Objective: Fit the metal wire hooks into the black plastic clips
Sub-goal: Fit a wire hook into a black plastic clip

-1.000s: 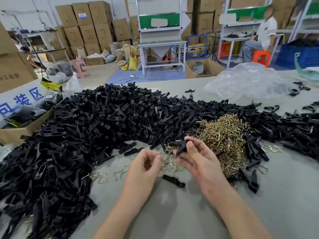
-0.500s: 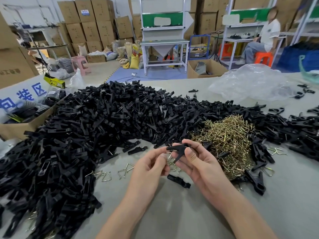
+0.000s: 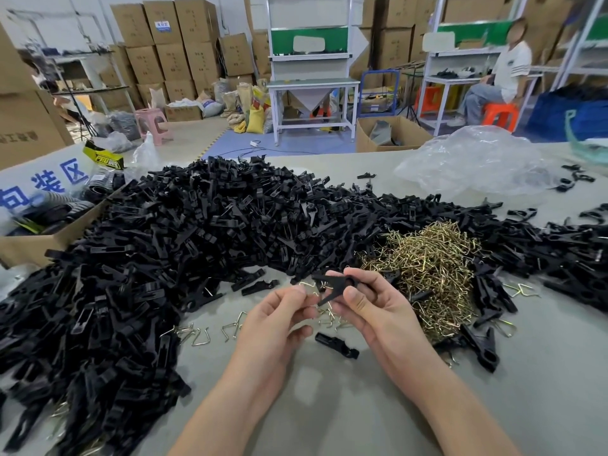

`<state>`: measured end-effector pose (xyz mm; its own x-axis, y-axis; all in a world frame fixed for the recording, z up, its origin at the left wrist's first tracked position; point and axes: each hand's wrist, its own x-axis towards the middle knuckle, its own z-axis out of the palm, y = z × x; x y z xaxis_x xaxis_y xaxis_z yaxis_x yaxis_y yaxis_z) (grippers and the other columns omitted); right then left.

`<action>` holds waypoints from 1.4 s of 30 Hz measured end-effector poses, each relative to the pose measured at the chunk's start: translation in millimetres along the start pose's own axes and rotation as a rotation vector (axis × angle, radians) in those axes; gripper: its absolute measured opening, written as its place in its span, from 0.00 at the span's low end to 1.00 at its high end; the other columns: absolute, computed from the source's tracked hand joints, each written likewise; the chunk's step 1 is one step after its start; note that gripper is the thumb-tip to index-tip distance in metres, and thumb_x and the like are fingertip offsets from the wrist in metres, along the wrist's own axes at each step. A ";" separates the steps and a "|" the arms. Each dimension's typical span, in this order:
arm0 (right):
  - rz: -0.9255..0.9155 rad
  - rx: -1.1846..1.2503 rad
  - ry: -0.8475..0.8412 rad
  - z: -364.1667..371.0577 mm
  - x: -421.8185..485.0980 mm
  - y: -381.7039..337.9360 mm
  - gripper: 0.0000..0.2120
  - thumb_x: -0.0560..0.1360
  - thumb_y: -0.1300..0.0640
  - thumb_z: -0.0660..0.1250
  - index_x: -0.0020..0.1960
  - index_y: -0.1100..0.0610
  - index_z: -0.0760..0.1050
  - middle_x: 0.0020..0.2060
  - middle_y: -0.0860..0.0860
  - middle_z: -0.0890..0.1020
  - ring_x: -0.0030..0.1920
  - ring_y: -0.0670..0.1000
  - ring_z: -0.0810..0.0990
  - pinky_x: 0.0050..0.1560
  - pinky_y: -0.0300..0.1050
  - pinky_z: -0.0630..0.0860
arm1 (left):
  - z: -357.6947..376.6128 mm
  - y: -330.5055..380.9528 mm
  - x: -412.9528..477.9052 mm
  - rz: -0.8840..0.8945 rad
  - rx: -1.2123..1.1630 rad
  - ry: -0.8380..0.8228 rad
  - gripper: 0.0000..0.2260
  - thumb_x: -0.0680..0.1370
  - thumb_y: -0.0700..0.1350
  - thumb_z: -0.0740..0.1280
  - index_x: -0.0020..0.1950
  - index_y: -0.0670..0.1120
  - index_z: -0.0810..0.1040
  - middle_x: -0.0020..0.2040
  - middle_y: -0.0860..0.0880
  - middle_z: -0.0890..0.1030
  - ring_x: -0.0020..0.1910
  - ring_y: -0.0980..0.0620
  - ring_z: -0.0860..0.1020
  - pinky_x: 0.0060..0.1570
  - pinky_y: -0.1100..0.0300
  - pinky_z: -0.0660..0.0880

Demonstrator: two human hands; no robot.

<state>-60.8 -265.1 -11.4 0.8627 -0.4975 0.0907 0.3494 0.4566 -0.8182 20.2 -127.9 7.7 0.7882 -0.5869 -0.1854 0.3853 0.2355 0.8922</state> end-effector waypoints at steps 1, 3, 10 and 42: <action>0.002 0.004 0.001 0.0 -0.2 0.1 0.14 0.72 0.62 0.70 0.56 0.60 0.77 0.57 0.58 0.85 0.50 0.51 0.86 0.50 0.39 0.81 | 0.6 0.6 -0.5 -0.017 -0.010 -0.011 0.06 0.76 0.46 0.70 0.40 0.49 0.85 0.43 0.50 0.84 0.38 0.56 0.79 0.41 0.60 0.74; 0.011 0.005 -0.011 0.6 -0.5 0.6 0.14 0.72 0.63 0.70 0.57 0.61 0.77 0.57 0.58 0.85 0.51 0.51 0.86 0.50 0.39 0.81 | 2.6 1.0 -2.0 -0.036 -0.033 -0.009 0.04 0.73 0.48 0.72 0.39 0.50 0.85 0.40 0.51 0.82 0.37 0.57 0.78 0.42 0.60 0.73; 0.009 -0.038 -0.048 2.4 -1.7 3.5 0.15 0.73 0.63 0.69 0.59 0.62 0.75 0.59 0.57 0.85 0.57 0.53 0.85 0.53 0.40 0.80 | 6.9 -4.6 -2.8 -0.045 -0.045 0.064 0.03 0.80 0.43 0.68 0.48 0.44 0.80 0.35 0.50 0.78 0.32 0.58 0.75 0.41 0.61 0.72; 0.110 -0.177 -0.068 0.0 -8.0 -5.1 0.12 0.78 0.57 0.67 0.58 0.53 0.85 0.46 0.58 0.87 0.46 0.54 0.86 0.46 0.43 0.82 | 0.9 -13.0 -10.7 -0.001 -0.114 -0.520 0.19 0.78 0.46 0.68 0.70 0.52 0.77 0.52 0.40 0.83 0.45 0.45 0.83 0.41 0.55 0.80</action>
<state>-69.5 -263.4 -7.9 0.9170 -0.3978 0.0286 0.1872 0.3658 -0.9117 6.4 -125.4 -1.6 0.4568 -0.8869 0.0683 0.4585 0.3006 0.8363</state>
